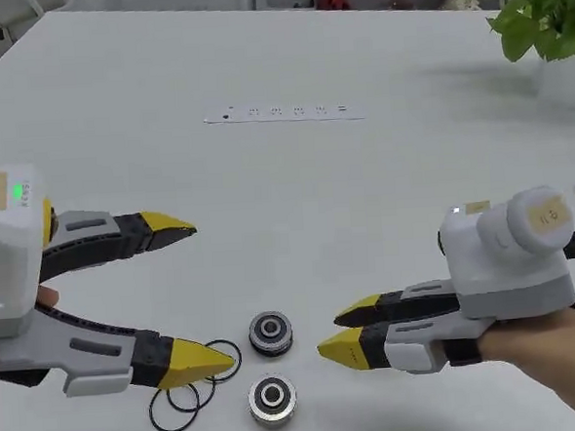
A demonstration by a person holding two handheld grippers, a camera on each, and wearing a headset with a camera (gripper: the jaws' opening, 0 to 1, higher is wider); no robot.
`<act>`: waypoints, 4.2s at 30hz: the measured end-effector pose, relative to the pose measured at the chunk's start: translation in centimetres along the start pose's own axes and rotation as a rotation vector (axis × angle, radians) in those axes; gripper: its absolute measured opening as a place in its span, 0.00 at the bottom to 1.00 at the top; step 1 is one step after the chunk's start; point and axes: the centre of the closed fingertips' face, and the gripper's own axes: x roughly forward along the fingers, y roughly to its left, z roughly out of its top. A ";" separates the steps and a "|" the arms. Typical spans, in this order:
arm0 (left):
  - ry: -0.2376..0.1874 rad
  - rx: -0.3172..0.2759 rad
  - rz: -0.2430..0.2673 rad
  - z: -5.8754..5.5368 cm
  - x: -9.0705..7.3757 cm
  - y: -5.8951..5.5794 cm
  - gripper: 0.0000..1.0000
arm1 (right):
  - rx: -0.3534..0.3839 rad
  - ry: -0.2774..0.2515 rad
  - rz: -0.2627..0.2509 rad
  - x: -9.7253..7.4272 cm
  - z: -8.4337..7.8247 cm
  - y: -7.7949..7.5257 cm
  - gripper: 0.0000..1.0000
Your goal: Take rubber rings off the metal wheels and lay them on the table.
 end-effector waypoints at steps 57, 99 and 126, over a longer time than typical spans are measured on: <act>0.137 -0.064 -0.103 -6.2 7.3 -0.4 0.15 | -0.158 0.029 0.055 4.9 -0.8 -1.4 0.15; 0.067 -0.021 -0.112 -6.3 7.5 -0.3 0.13 | 0.181 -0.061 -0.004 4.0 0.3 -1.6 0.00; 0.076 0.009 -0.083 -6.3 7.7 -0.4 0.13 | 0.112 -0.056 -0.004 3.9 0.9 -0.8 0.00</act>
